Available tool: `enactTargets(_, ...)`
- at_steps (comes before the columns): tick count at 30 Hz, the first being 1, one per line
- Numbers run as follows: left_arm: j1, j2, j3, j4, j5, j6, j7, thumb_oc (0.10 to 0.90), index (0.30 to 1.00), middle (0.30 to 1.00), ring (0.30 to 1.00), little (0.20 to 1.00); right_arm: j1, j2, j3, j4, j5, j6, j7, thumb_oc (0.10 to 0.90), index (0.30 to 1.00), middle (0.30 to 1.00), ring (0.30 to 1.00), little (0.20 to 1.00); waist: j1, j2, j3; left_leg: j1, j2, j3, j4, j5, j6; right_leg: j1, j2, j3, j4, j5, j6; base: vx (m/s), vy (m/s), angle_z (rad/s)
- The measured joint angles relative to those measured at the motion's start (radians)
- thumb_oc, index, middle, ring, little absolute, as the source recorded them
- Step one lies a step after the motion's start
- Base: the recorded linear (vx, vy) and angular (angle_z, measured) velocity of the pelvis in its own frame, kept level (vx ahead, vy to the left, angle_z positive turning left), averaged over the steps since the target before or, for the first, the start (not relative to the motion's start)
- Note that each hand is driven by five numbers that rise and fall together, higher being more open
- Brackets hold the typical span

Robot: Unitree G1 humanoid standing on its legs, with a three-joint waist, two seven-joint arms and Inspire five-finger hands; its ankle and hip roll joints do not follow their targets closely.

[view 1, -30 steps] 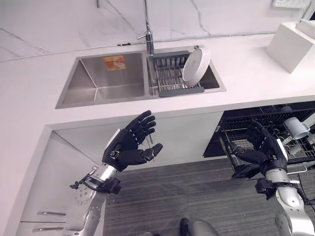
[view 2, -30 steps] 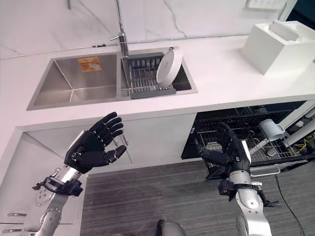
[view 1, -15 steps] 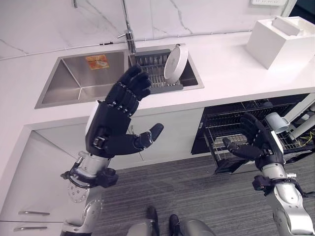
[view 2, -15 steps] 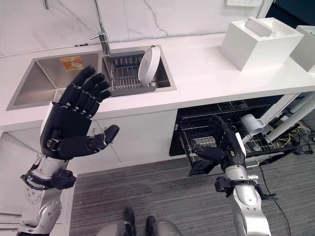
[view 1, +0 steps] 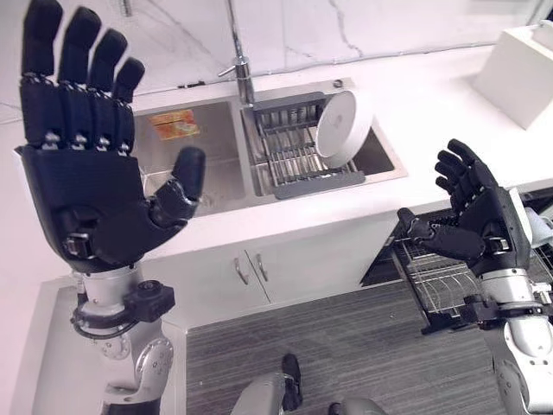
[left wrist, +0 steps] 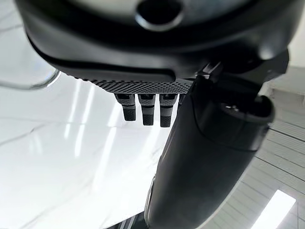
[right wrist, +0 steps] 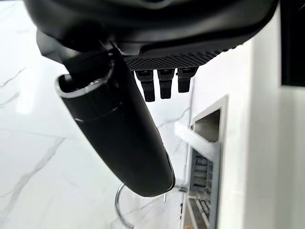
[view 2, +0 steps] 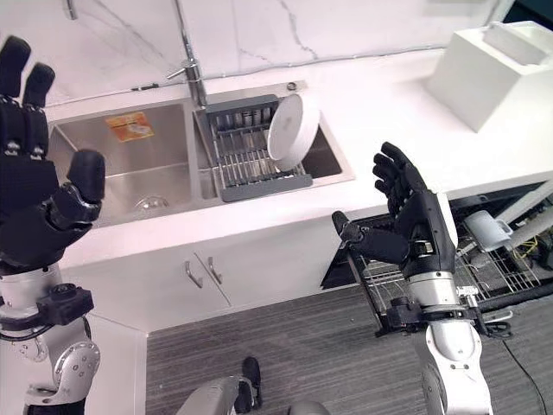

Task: Place the dishes in the dishwasher.

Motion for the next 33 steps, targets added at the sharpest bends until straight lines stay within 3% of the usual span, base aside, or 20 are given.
enactTargets(3,-0.025,0.002,-0.018,-0.001,0.020,0.000,0.011,0.800,0.900,0.900,0.900,0.900,-0.051,0.013,0.022,-0.002,0.000,-0.077,-0.002,0.800,0.900,0.900,0.900,0.900,0.021,-0.037,-0.007,0.010,-0.011,0.000,-0.005,-0.017,-0.005,0.016,-0.012,-0.001,-0.034,0.001,0.002,0.11,0.222,-0.16)
enactTargets(5,-0.025,0.001,-0.020,-0.004,0.021,0.011,0.002,0.800,0.900,0.900,0.900,0.900,-0.060,0.013,0.028,-0.007,-0.001,-0.121,-0.005,0.800,0.900,0.900,0.900,0.900,0.021,-0.042,-0.013,0.002,-0.014,-0.002,0.006,-0.036,-0.031,0.014,-0.016,0.005,-0.033,-0.009,-0.010,0.10,0.165,-0.05)
enactTargets(8,-0.024,0.001,-0.019,-0.005,0.020,0.022,-0.015,0.800,0.900,0.900,0.900,0.900,-0.047,0.013,0.023,-0.007,-0.003,-0.162,-0.015,0.800,0.900,0.900,0.900,0.900,0.018,-0.043,-0.031,-0.015,-0.028,-0.003,0.016,-0.057,-0.034,0.007,-0.031,0.007,-0.045,-0.011,-0.014,0.13,0.153,-0.04)
enactTargets(10,-0.023,0.001,-0.019,-0.005,0.019,0.046,-0.036,0.800,0.900,0.900,0.900,0.900,-0.035,0.013,0.016,-0.011,-0.016,-0.177,-0.022,0.800,0.900,0.900,0.900,0.900,0.016,-0.043,-0.044,-0.014,-0.036,0.001,0.010,-0.069,-0.016,0.003,-0.028,0.002,-0.018,0.007,0.021,0.14,0.130,-0.04)
enactTargets(11,-0.025,-0.001,-0.021,-0.005,0.017,0.058,-0.041,0.800,0.900,0.900,0.900,0.900,-0.033,0.013,0.016,-0.018,-0.019,-0.177,-0.024,0.800,0.900,0.900,0.900,0.900,0.015,-0.041,-0.045,-0.011,-0.038,-0.002,0.012,-0.084,0.009,-0.019,-0.025,0.006,0.037,0.018,0.049,0.12,0.135,0.01)
enactTargets(13,-0.021,-0.001,-0.027,-0.004,0.017,0.088,-0.041,0.800,0.900,0.900,0.900,0.900,-0.019,0.022,0.020,-0.037,-0.023,-0.177,-0.025,0.800,0.900,0.900,0.900,0.900,-0.003,-0.042,-0.048,0.010,-0.036,-0.008,0.002,-0.080,0.002,-0.157,-0.006,0.051,0.326,0.038,0.134,0.07,0.082,0.05)
enactTargets(14,-0.002,-0.001,-0.026,-0.004,0.016,0.089,-0.040,0.800,0.900,0.900,0.900,0.900,-0.016,0.037,0.029,-0.044,-0.031,-0.177,-0.024,0.800,0.900,0.900,0.900,0.900,-0.009,-0.042,-0.052,0.038,-0.034,0.002,-0.031,-0.072,-0.011,-0.208,0.000,0.049,0.394,0.045,0.125,0.06,0.007,-0.15)
enactTargets(16,0.031,0.003,-0.026,-0.004,0.020,0.092,-0.040,0.800,0.900,0.900,0.900,0.900,0.007,0.034,0.030,-0.054,-0.060,-0.178,-0.029,0.800,0.900,0.900,0.900,0.900,-0.009,-0.013,-0.080,0.074,-0.018,0.010,-0.107,-0.051,-0.073,-0.250,-0.007,-0.040,0.230,0.075,0.042,0.05,-0.084,-0.34)
enactTargets(17,0.024,0.007,-0.026,-0.001,0.020,0.092,-0.039,0.800,0.900,0.900,0.900,0.900,0.012,0.039,0.031,-0.053,-0.060,-0.177,-0.033,0.800,0.900,0.900,0.900,0.900,-0.015,-0.026,-0.082,0.053,-0.022,0.005,-0.057,-0.084,-0.116,-0.254,-0.039,-0.058,0.124,0.097,0.018,0.03,-0.128,-0.12)
enactTargets(18,0.011,0.013,-0.027,0.003,0.020,0.093,-0.039,0.800,0.900,0.900,0.900,0.900,0.013,0.035,0.028,-0.053,-0.059,-0.179,-0.037,0.800,0.900,0.900,0.900,0.900,-0.019,-0.031,-0.082,0.022,-0.022,-0.021,0.028,-0.102,-0.033,-0.258,-0.055,-0.054,0.093,0.101,0.023,0.04,-0.137,-0.35)
enactTargets(19,-0.004,0.023,-0.033,0.028,0.019,0.100,-0.039,0.800,0.900,0.900,0.900,0.900,0.016,0.006,0.029,-0.025,-0.059,-0.169,-0.037,0.800,0.900,0.900,0.900,0.900,-0.016,-0.013,-0.087,0.012,-0.009,-0.098,0.118,-0.173,0.008,-0.281,-0.105,-0.020,0.001,0.122,0.072,0.06,-0.123,-0.05)
enactTargets(20,-0.014,0.025,-0.045,0.046,0.019,0.113,-0.039,0.800,0.900,0.900,0.900,0.900,0.028,0.008,0.024,-0.017,-0.058,-0.163,-0.038,0.800,0.900,0.900,0.900,0.900,-0.037,-0.005,-0.086,0.024,-0.013,-0.121,0.105,-0.162,0.011,-0.275,-0.106,-0.020,-0.014,0.133,0.056,0.08,-0.156,0.15)
enactTargets(21,-0.023,0.041,-0.057,0.076,0.030,0.133,-0.038,0.800,0.900,0.900,0.900,0.900,0.030,0.012,0.021,-0.007,-0.057,-0.148,-0.042,0.800,0.900,0.900,0.900,0.900,-0.068,0.006,-0.085,0.051,-0.014,-0.148,0.068,-0.148,0.006,-0.285,-0.098,0.009,-0.021,0.156,0.045,0.08,-0.242,0.51)
enactTargets(22,-0.021,0.040,-0.057,0.086,0.046,0.133,-0.035,0.800,0.900,0.900,0.900,0.900,0.030,0.012,0.019,-0.008,-0.055,-0.146,-0.042,0.800,0.900,0.900,0.900,0.900,-0.069,0.009,-0.083,0.062,-0.014,-0.147,0.057,-0.146,0.004,-0.300,-0.094,0.021,-0.021,0.169,0.047,0.07,-0.253,0.31)
enactTargets(25,-0.003,0.046,-0.059,0.085,0.098,0.143,0.003,0.800,0.900,0.900,0.900,0.900,0.025,0.022,0.020,-0.001,0.014,-0.080,-0.045,0.800,0.900,0.900,0.900,0.900,-0.062,0.007,-0.083,0.082,-0.013,-0.148,0.049,-0.150,-0.005,-0.317,-0.096,0.031,-0.038,0.211,0.053,0.06,-0.255,0.06)
enactTargets(28,0.032,0.048,-0.058,0.083,0.097,0.151,0.013,0.800,0.900,0.900,0.900,0.900,0.025,0.025,0.022,0.016,0.022,-0.025,-0.062,0.800,0.900,0.900,0.900,0.900,-0.050,-0.002,-0.084,0.096,-0.016,-0.176,0.048,-0.163,-0.040,-0.243,-0.096,0.014,-0.098,0.264,0.050,0.08,-0.267,0.26)
enactTargets(29,0.041,0.051,-0.058,0.079,0.096,0.151,0.012,0.800,0.900,0.900,0.900,0.900,0.024,0.023,0.023,0.017,0.021,-0.018,-0.065,0.800,0.900,0.900,0.900,0.900,-0.039,-0.012,-0.082,0.093,-0.017,-0.181,0.057,-0.172,-0.057,-0.214,-0.096,0.005,-0.122,0.308,0.080,0.06,-0.241,0.29)
enactTargets(30,0.054,0.044,-0.066,0.078,0.095,0.154,0.008,0.800,0.900,0.900,0.900,0.900,0.025,0.023,0.024,0.018,0.021,0.002,-0.069,0.800,0.900,0.900,0.900,0.900,-0.040,-0.004,-0.080,0.087,0.004,-0.200,0.063,-0.177,-0.079,-0.203,-0.076,-0.017,-0.121,0.307,0.068,0.04,-0.244,0.26)
enactTargets(33,0.053,0.046,-0.083,0.073,0.095,0.156,0.006,0.800,0.900,0.900,0.900,0.900,0.020,-0.015,0.023,0.018,0.021,0.043,-0.089,0.800,0.900,0.900,0.900,0.900,-0.040,-0.019,-0.079,0.099,0.054,-0.221,0.029,-0.161,-0.132,-0.200,-0.035,-0.070,-0.095,0.278,0.017,0.04,-0.275,0.41)
